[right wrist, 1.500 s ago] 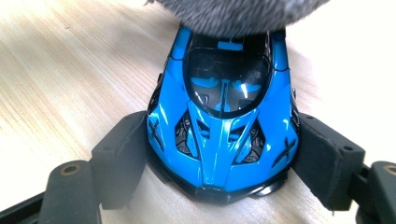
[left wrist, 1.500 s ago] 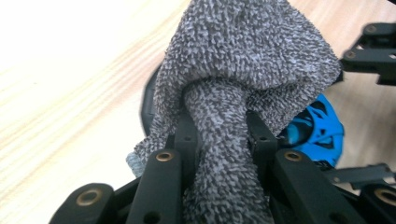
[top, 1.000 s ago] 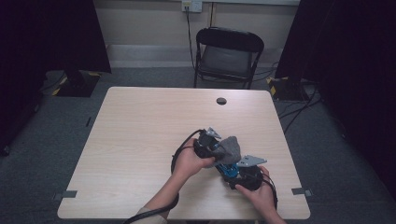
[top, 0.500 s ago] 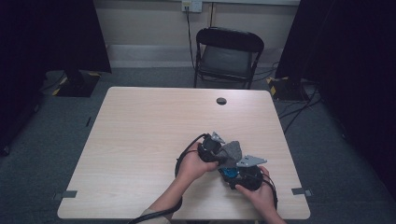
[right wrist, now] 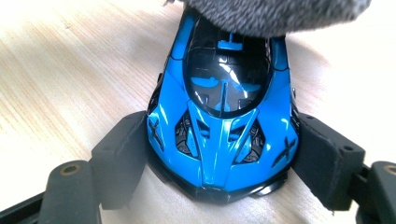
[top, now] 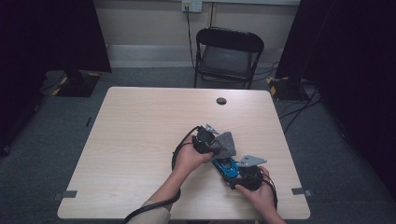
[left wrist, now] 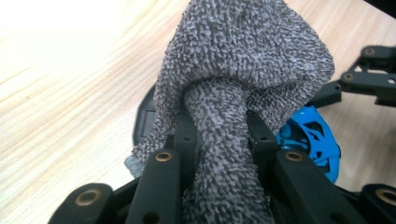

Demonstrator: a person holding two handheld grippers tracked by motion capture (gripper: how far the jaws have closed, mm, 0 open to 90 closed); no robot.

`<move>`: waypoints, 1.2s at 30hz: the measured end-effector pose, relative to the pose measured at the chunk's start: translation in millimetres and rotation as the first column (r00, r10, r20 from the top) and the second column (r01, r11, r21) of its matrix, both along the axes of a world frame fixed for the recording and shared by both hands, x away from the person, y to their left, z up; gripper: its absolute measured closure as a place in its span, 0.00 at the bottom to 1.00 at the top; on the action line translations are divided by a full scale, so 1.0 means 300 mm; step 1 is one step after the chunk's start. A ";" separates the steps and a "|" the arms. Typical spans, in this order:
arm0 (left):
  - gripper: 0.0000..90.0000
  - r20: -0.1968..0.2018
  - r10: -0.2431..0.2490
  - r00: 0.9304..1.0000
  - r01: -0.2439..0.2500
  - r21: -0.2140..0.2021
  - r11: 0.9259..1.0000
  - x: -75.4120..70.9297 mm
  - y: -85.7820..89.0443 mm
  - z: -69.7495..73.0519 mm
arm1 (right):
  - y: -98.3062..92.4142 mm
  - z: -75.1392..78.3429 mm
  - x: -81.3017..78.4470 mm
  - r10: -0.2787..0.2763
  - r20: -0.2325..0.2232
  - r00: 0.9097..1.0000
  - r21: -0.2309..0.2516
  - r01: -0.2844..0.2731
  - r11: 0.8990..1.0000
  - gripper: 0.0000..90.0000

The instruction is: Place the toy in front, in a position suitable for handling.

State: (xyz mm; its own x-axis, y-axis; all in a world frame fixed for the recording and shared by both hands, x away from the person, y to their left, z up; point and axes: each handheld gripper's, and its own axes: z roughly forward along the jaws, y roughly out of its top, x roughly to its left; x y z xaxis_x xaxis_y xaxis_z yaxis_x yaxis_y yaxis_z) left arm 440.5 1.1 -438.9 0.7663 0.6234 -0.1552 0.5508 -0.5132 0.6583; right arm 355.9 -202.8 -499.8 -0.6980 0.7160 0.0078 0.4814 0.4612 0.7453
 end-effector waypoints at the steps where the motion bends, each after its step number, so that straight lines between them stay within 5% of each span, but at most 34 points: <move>1: 0.79 0.005 0.013 1.000 -0.013 0.005 1.000 0.008 0.005 0.002 | 0.000 0.000 0.000 0.000 0.000 1.000 0.000 0.000 1.000 0.26; 11: 0.80 -0.003 0.082 0.997 -0.082 0.000 0.997 0.049 0.035 0.006 | 0.000 0.000 0.000 0.000 0.000 1.000 0.000 0.000 1.000 0.26; 19: 0.80 -0.007 -0.009 1.000 0.009 -0.026 1.000 -0.020 -0.020 0.044 | 0.000 0.000 0.000 0.000 0.000 1.000 0.000 0.000 1.000 0.26; 25: 0.80 -0.026 -0.094 0.995 0.094 -0.001 0.996 -0.093 -0.085 0.007 | 0.000 0.000 0.000 0.000 0.000 1.000 0.000 0.000 1.000 0.26; 36: 0.80 -0.006 0.000 1.000 0.000 0.011 1.000 -0.038 -0.022 -0.003 | 0.000 0.000 0.000 0.001 0.001 1.000 0.000 -0.001 1.000 0.26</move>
